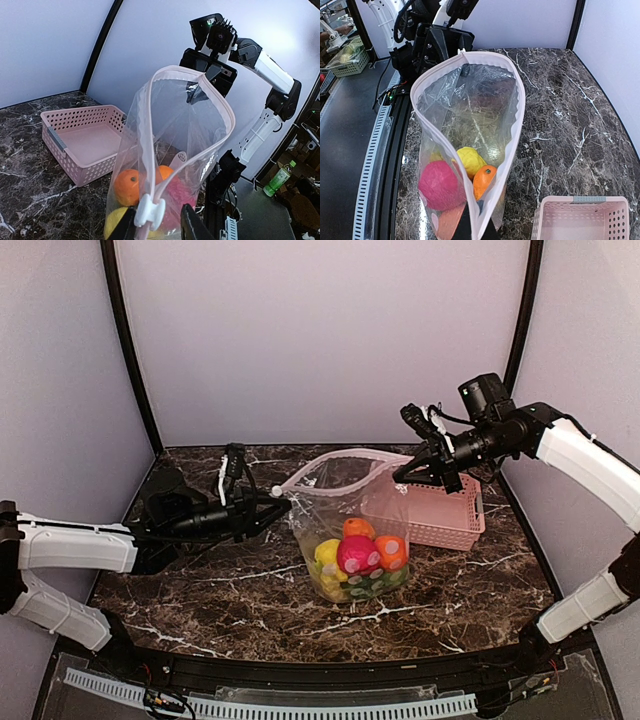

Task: Place the food in the zip-top bag and seal the zipper
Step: Pick up the zipper food storage bag at the center of the board.

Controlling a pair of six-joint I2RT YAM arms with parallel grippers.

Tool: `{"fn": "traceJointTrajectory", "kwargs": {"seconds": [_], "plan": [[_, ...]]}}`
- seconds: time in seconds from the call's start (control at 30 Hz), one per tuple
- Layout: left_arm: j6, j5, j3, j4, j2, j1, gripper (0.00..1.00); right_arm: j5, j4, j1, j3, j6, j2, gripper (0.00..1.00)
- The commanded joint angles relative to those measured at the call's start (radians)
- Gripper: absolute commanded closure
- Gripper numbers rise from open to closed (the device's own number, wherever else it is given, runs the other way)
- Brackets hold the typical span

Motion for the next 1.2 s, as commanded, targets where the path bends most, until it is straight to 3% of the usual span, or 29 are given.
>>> {"fn": "traceJointTrajectory", "kwargs": {"seconds": [0.0, 0.4, 0.57, 0.9, 1.17], "plan": [[-0.030, 0.034, 0.001, 0.068, 0.003, 0.020, 0.72, -0.011, 0.022, -0.004, 0.007, -0.006, -0.005, 1.00], [-0.043, 0.055, -0.019, 0.079, 0.001, 0.037, 0.75, -0.004, 0.019, -0.004, 0.012, -0.002, -0.005, 1.00], [-0.042, 0.055, -0.021, 0.064, 0.007, 0.037, 0.71, -0.003, 0.018, -0.004, 0.014, -0.001, -0.004, 1.00], [-0.056, 0.048, -0.023, 0.066, 0.035, 0.045, 0.73, -0.003, 0.016, -0.004, 0.015, -0.001, -0.005, 1.00], [-0.070, 0.055, -0.026, 0.081, 0.044, 0.056, 0.80, 0.000, 0.016, -0.005, 0.014, -0.003, -0.006, 1.00]]}}
